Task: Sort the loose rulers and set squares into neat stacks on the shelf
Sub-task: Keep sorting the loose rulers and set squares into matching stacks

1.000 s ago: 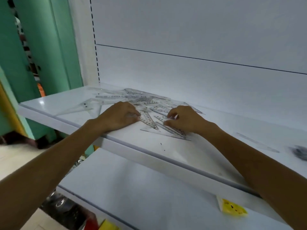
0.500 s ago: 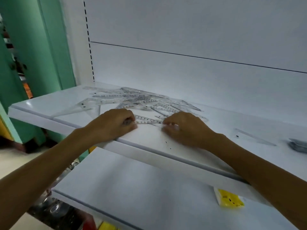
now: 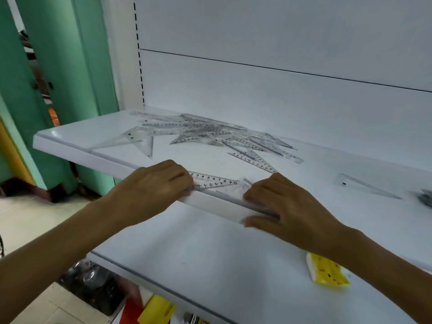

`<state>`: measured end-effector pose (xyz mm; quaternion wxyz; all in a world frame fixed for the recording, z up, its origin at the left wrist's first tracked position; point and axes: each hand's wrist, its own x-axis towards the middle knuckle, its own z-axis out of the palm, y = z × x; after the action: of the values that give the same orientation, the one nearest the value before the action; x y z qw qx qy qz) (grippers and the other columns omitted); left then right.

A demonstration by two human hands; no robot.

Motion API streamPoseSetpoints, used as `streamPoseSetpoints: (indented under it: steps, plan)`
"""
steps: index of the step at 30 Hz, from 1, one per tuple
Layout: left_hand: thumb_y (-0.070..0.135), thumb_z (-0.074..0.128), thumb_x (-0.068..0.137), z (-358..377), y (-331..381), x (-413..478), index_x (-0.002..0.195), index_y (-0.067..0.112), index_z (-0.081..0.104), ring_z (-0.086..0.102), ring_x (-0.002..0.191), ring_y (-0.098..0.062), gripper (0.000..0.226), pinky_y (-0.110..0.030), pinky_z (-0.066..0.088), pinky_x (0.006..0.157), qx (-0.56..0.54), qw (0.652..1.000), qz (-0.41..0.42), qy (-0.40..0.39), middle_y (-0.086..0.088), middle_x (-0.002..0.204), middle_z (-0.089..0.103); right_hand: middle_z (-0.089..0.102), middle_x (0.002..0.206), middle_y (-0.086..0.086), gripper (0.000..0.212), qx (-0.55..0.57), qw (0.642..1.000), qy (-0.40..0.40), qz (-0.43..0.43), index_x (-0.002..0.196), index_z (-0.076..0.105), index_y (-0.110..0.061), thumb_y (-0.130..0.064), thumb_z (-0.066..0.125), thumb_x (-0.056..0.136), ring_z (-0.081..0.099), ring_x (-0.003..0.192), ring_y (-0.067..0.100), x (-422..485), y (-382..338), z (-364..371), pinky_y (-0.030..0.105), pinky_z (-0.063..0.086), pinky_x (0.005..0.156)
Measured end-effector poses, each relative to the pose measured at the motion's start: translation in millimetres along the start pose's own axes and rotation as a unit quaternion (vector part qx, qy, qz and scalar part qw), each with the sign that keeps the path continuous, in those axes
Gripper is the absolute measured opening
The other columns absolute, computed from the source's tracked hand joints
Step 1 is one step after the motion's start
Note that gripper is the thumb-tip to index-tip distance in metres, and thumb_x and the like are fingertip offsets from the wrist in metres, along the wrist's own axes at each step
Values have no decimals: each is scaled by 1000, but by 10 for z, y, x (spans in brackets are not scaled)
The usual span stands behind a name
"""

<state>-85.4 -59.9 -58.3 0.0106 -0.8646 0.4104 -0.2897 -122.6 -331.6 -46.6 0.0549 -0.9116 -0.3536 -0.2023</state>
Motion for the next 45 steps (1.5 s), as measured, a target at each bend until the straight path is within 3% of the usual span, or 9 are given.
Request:
streamPoseSetpoints:
  steps: [5, 9, 11, 13, 19, 23, 28, 41, 45]
  plan:
    - [-18, 69, 60, -91, 23, 108, 82, 0, 56, 49, 48, -30, 31, -39, 47, 40, 25, 995, -97, -23, -11, 62, 51, 61, 80, 5, 16, 19, 997, 76, -1, 90, 60, -6, -18, 52, 92, 56, 70, 22, -76, -38, -81, 30, 46, 61]
    - [-7, 57, 77, -52, 10, 237, 120, 10, 37, 55, 66, -29, 51, -42, 52, 62, 26, 985, -167, -27, -8, 85, 55, 62, 76, 8, 22, 48, 985, 118, 113, 97, 42, -13, -31, 30, 98, 60, 66, 34, -113, 115, -196, 43, 49, 56]
    - [-8, 46, 82, -17, 17, 327, 141, 25, 24, 52, 84, -22, 71, -33, 45, 80, -62, 982, -175, 17, 2, 99, 52, 59, 73, -1, 26, 67, 976, 140, 150, 102, 43, -18, -36, 25, 97, 59, 67, 18, -145, 275, -224, 33, 49, 63]
    - [-14, 39, 82, -15, 64, 494, 140, 42, 14, 41, 82, -16, 85, -26, 35, 77, -123, 976, -174, 42, 9, 87, 43, 59, 81, -8, 36, 86, 967, 148, 188, 108, 51, -23, -43, 24, 96, 54, 74, 2, -197, 456, -250, 9, 38, 68]
    - [34, 28, 95, 142, 328, 940, 140, 45, 15, 36, 78, -15, 48, -29, 27, 66, -206, 946, -207, 144, 8, 74, 33, 57, 84, -12, 54, 45, 961, 127, 242, 104, 59, -21, -54, 20, 88, 52, 84, 14, -561, 858, -402, 2, 29, 73]
    - [45, 25, 92, 294, 546, 1198, 137, 54, 13, 39, 72, -10, 48, -21, 29, 57, -237, 943, -208, 104, 6, 84, 32, 52, 84, -10, 60, 4, 953, 109, 281, 118, 59, -25, -62, 39, 75, 48, 68, -2, -833, 1012, -526, 2, 33, 65]
    - [53, 20, 90, 433, 886, 1511, 136, 58, 5, 45, 67, -13, 49, -18, 29, 52, -264, 941, -206, 49, -1, 95, 27, 52, 87, -6, 50, -50, 967, 65, 241, 122, 58, -16, -44, 62, 80, 39, 61, -7, -1118, 1246, -683, -1, 31, 66]
    - [71, 12, 73, 361, 1389, 1893, 125, 41, 21, 49, 77, -17, 60, -25, 31, 59, -347, 908, -231, -33, -7, 97, 40, 64, 107, 0, 52, -4, 962, 62, 266, 121, 55, -11, -42, 65, 80, 56, 82, 15, -1281, 1765, -795, 30, 46, 79]
    - [72, 16, 73, 342, 1418, 1916, 122, 42, 24, 49, 85, -17, 57, -28, 33, 65, -363, 898, -242, -63, -5, 103, 40, 64, 96, 4, 35, 78, 951, 97, 282, 102, 63, -8, -33, 71, 78, 57, 81, 16, -1158, 1810, -704, 6, 37, 67]
